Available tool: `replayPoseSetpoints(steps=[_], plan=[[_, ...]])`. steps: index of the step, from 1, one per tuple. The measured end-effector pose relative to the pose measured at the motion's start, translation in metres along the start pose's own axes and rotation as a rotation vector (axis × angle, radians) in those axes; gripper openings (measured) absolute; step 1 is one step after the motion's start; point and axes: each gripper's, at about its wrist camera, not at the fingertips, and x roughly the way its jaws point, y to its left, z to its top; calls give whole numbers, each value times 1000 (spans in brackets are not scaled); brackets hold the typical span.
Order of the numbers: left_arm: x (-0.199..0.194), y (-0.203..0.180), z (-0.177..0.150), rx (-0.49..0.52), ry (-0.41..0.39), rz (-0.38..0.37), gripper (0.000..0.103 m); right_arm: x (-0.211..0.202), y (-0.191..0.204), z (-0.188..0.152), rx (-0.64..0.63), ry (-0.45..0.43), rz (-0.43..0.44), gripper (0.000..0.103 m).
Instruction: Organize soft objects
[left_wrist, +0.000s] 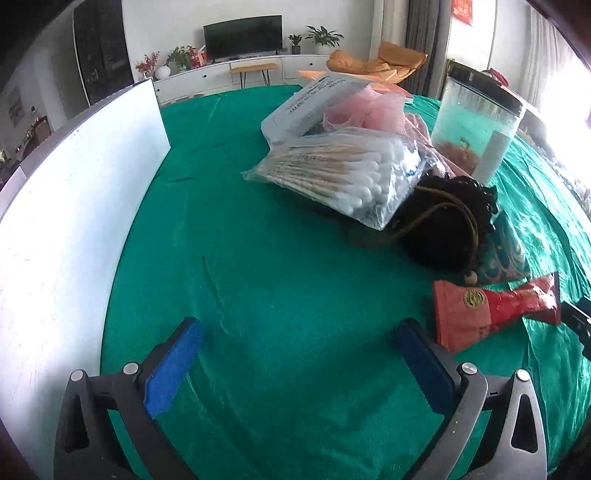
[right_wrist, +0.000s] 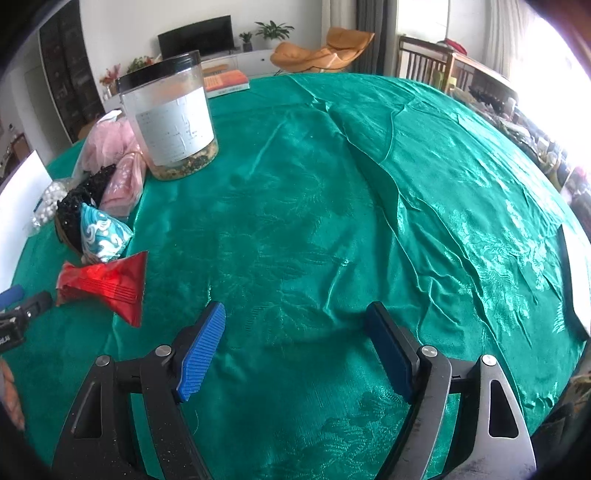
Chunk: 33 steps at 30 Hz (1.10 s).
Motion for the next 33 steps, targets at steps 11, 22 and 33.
replayPoseSetpoints(steps=[11, 22, 33], plan=[[3, 2, 3, -12, -6, 5, 103, -24, 14, -21, -15, -1, -5, 87], [3, 2, 3, -11, -6, 5, 103, -29, 19, -25, -19, -3, -6, 88], [3, 2, 3, -11, -7, 4, 103, -28, 18, -25, -19, -3, -6, 90]])
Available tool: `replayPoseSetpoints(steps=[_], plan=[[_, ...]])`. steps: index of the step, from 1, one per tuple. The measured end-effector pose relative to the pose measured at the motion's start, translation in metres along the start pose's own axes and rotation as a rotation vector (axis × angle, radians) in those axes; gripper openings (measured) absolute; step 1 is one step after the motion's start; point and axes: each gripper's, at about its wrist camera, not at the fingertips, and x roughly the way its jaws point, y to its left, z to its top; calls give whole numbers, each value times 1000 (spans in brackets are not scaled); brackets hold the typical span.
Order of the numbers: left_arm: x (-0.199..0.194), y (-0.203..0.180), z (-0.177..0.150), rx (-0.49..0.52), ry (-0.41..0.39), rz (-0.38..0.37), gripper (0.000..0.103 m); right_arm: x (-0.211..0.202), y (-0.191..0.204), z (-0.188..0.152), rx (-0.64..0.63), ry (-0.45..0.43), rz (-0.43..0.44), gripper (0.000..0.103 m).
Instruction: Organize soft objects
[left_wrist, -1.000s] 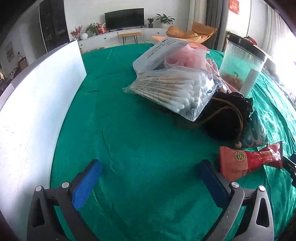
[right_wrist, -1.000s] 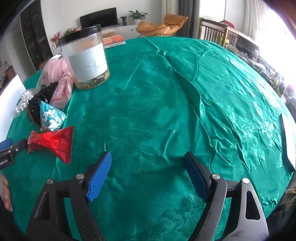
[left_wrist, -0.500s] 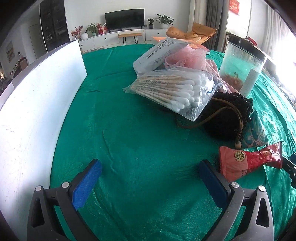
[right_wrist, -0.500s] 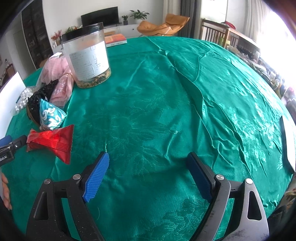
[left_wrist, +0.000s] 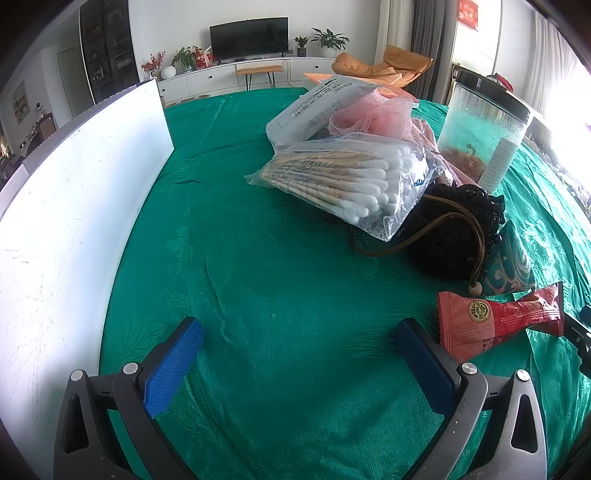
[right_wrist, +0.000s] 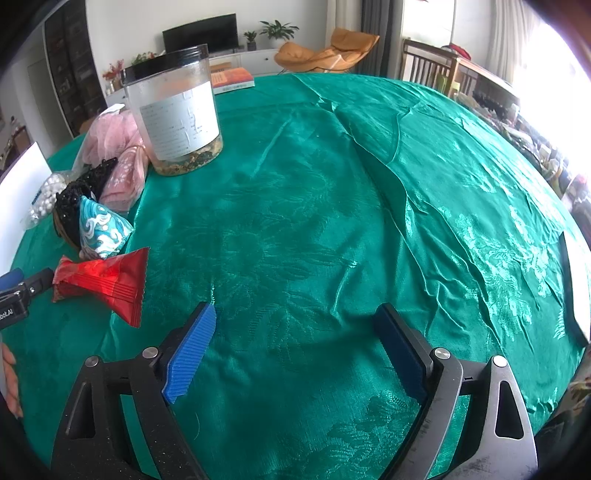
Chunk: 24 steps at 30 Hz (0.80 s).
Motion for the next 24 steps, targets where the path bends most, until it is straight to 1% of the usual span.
replayPoseSetpoints(steps=[24], plan=[[0, 0, 0, 0, 0, 0, 103, 3, -2, 1, -3, -2, 1, 91]])
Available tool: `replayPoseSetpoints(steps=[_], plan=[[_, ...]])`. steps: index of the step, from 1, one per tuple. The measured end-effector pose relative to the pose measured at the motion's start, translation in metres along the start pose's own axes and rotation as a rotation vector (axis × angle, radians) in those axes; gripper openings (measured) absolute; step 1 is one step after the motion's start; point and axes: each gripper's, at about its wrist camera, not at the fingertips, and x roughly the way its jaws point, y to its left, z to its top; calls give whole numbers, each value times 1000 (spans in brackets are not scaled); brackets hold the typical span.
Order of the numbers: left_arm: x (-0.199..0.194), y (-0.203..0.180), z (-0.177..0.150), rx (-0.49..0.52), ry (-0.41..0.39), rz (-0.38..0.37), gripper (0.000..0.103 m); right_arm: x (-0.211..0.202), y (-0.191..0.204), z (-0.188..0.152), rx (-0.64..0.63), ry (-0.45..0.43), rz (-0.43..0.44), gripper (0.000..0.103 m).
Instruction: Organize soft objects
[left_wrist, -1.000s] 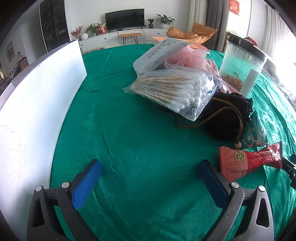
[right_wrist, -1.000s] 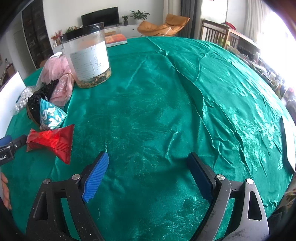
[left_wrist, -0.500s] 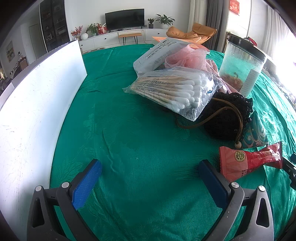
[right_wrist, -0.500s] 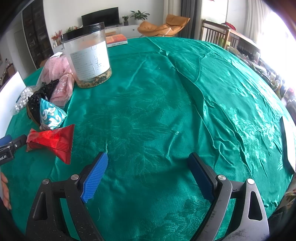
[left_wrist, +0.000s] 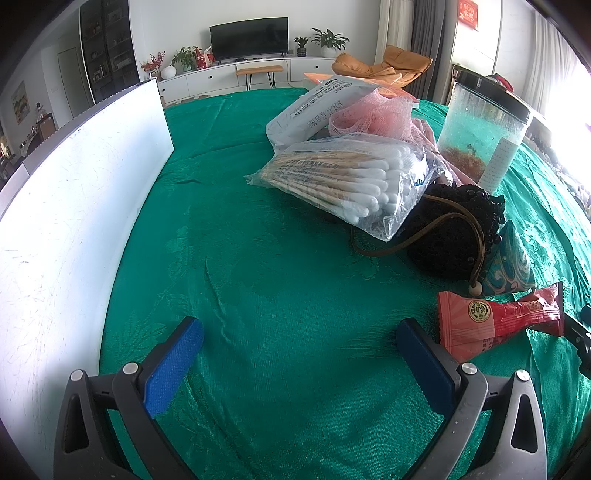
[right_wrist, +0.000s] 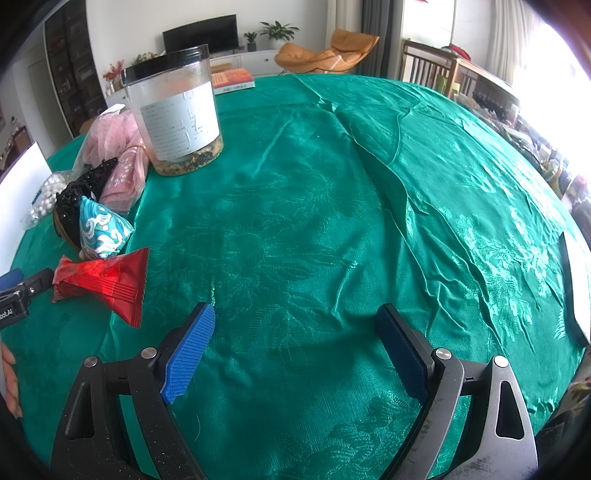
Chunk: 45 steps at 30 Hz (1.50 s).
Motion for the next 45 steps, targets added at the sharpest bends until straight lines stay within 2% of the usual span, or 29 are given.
replayPoseSetpoints(steps=[15, 25, 45], plan=[[0, 0, 0, 1, 0, 2, 103, 2, -1, 1, -2, -2, 0, 92], [8, -3, 14, -29, 1, 31, 103, 3, -2, 1, -2, -2, 1, 92], [9, -6, 14, -30, 0, 29, 103, 3, -1, 1, -3, -3, 1, 92]])
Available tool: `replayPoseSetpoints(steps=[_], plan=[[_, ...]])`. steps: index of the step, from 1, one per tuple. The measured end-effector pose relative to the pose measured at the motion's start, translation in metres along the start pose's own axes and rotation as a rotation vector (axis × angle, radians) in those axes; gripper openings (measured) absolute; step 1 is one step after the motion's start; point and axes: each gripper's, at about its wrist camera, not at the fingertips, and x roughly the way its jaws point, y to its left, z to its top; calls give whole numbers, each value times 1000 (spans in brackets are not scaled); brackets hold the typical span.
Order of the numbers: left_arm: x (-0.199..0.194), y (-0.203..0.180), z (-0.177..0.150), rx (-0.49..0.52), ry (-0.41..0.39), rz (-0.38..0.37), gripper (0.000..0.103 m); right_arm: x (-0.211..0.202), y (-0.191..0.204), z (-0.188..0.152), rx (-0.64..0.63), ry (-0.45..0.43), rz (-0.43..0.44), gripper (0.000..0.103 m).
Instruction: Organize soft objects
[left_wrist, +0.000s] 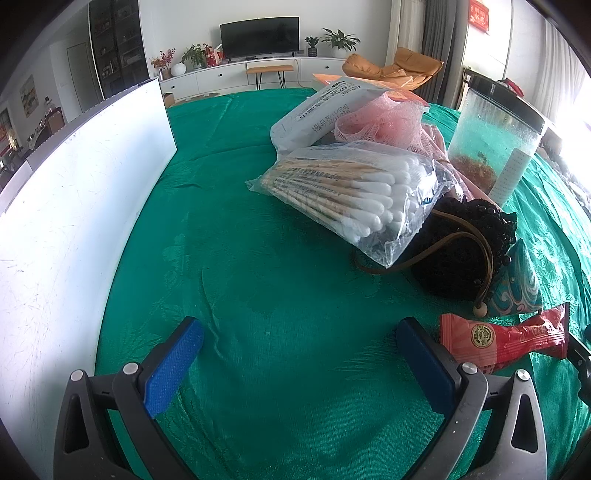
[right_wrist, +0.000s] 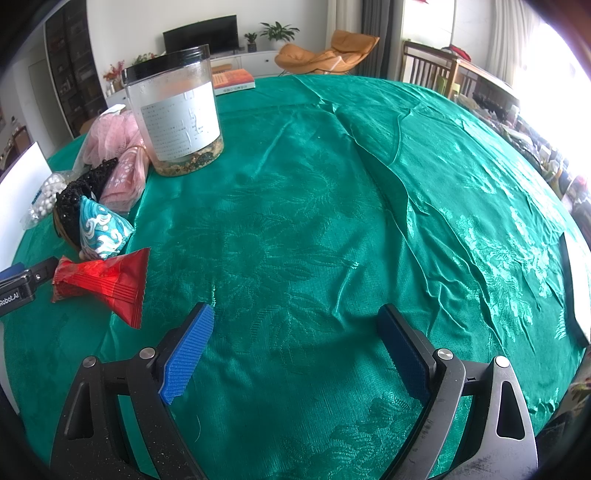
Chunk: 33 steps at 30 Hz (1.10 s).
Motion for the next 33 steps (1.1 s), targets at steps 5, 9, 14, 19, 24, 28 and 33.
replayPoseSetpoints(steps=[5, 9, 14, 19, 24, 28, 33], plan=[[0, 0, 0, 0, 0, 0, 103, 0, 0, 0, 0, 0, 0, 92], [0, 1, 0, 0, 0, 0, 103, 0, 0, 0, 0, 0, 0, 92], [0, 0, 0, 0, 0, 0, 103, 1, 0, 0, -1, -1, 0, 92], [0, 0, 0, 0, 0, -1, 103, 1, -1, 0, -1, -1, 1, 92], [0, 0, 0, 0, -1, -1, 103, 2, -1, 0, -2, -1, 0, 92], [0, 0, 0, 0, -1, -1, 103, 2, -1, 1, 0, 0, 3, 92], [0, 0, 0, 0, -1, -1, 103, -25, -25, 5, 124, -102, 224, 90]])
